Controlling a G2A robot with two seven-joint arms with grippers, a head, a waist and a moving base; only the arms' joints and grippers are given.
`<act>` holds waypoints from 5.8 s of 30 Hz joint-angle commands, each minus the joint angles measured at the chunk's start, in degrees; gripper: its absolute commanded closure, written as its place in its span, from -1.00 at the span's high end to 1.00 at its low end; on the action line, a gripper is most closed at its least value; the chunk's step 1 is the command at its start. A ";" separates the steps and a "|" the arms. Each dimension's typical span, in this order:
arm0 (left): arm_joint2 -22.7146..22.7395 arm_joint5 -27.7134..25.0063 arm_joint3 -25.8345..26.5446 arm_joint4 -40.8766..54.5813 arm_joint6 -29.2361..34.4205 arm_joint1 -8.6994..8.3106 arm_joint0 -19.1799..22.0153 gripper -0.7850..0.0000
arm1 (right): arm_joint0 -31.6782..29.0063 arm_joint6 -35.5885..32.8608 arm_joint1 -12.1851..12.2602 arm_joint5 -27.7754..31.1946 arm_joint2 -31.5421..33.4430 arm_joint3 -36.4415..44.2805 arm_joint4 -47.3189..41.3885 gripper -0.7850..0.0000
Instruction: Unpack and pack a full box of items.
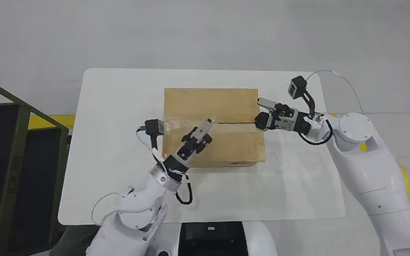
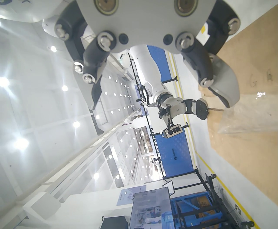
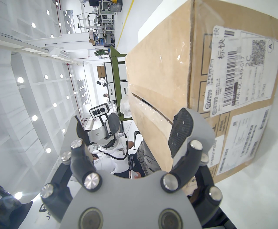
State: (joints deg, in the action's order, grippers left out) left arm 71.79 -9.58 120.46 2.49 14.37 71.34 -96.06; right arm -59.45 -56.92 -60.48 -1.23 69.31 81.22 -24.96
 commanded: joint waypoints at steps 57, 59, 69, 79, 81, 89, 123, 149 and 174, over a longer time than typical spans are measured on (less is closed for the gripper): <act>36.04 4.13 -17.72 19.90 1.56 -2.96 8.67 1.00 | 0.00 0.00 0.00 0.00 0.00 0.00 0.00 1.00; 36.04 4.13 -17.72 19.90 1.56 -2.96 8.67 1.00 | 0.00 0.00 0.00 0.00 0.00 0.00 0.00 1.00; 36.04 4.13 -17.72 19.90 1.56 -2.96 8.67 1.00 | -0.46 0.46 -0.05 0.16 0.03 0.65 -0.66 1.00; 36.04 4.13 -17.72 19.90 1.56 -2.96 8.67 1.00 | -3.04 3.83 0.02 -0.62 -0.78 10.99 2.77 1.00; 36.04 4.13 -17.72 19.90 1.56 -2.96 8.67 1.00 | -2.65 5.67 -0.26 -1.47 -2.22 12.34 4.05 1.00; 36.04 4.13 -17.72 19.90 1.56 -2.96 8.67 1.00 | -0.69 9.57 -1.34 -2.10 -6.95 16.15 6.86 1.00; 36.04 4.13 -17.72 19.90 1.56 -2.96 8.67 1.00 | 0.94 14.50 -3.54 0.22 -12.25 16.14 4.18 1.00; 36.04 4.13 -17.72 19.90 1.56 -2.96 8.67 1.00 | 6.56 19.47 -5.77 -11.21 -12.47 7.57 -1.93 1.00; 36.04 4.13 -17.72 19.90 1.56 -2.96 8.67 1.00 | 1.82 22.38 -5.23 -8.77 -7.27 12.00 4.40 1.00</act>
State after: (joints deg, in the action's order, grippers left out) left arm 107.83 -5.45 102.74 22.39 15.93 68.38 -87.39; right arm -56.93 -34.52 -65.91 -10.09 61.09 92.80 -20.89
